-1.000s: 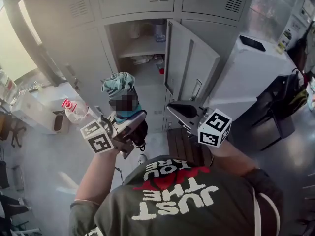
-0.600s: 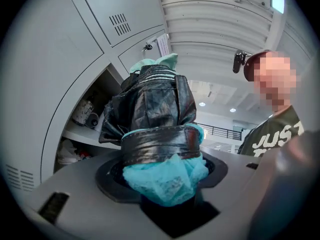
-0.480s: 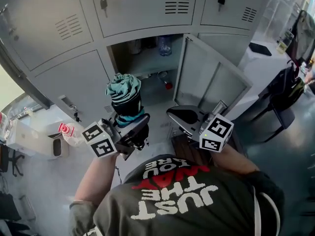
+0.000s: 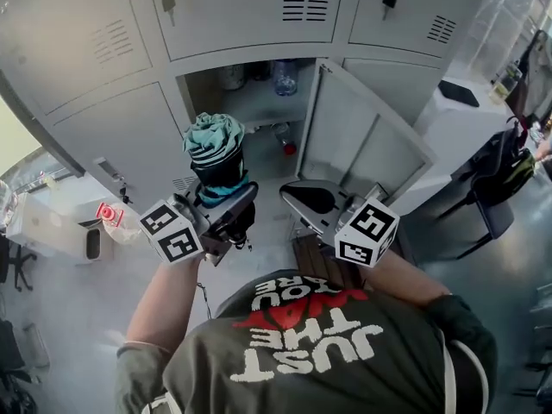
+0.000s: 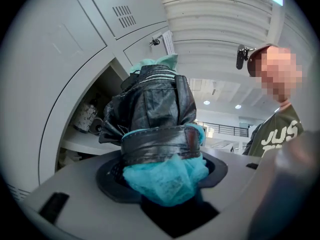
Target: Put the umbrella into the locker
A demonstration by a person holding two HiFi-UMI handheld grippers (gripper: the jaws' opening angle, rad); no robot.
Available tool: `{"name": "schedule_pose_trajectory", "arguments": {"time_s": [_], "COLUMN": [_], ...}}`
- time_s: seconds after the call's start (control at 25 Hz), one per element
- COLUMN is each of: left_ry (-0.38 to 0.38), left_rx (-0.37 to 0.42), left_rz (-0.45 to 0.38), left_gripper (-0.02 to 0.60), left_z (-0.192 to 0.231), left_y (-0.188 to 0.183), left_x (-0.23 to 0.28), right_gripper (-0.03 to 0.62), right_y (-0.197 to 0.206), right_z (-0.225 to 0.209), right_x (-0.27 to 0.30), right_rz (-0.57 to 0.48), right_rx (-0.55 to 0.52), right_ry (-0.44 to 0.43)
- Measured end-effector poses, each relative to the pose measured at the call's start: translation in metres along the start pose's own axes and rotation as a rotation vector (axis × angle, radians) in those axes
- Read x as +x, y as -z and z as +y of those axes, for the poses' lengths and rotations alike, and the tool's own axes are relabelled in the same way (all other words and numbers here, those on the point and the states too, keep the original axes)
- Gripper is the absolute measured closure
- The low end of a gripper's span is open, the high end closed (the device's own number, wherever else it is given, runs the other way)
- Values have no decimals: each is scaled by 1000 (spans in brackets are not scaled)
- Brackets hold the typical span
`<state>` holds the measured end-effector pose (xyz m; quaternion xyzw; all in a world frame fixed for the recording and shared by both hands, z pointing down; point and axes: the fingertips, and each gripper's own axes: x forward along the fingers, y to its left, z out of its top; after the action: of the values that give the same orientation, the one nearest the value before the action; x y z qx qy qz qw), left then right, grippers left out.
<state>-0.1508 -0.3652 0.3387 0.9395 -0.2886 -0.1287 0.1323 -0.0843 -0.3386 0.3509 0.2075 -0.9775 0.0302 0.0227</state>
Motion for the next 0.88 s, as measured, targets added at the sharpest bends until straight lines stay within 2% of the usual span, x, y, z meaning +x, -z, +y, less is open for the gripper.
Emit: {"name": "schedule_pose_trajectory", "arguments": {"time_s": [0.2,0.4,0.52,0.68,0.88], "left_ry": [-88,-167,-207,-269,-307], "left_rx": [125,332,406,529,662], "left_rz": [30,87,123,208,303], "left_gripper": [296,299,301,302,304], "left_z": [0,5,10,18,26], "left_y": [1,3,3,4,3], "left_x": [9,17,24,37,61], "right_gripper": [562,562,562,562,562], "right_y": [0,-1,-2,-1,4], "right_z": [11,20,24,27,28], "right_x": [-13,-25,-29,-34,-39], "right_rz": [5,11,10,9,16], "right_rx": [-23,-44,-55,-54,-41], "right_ry": [-61,-91,-103,-108,-108]}}
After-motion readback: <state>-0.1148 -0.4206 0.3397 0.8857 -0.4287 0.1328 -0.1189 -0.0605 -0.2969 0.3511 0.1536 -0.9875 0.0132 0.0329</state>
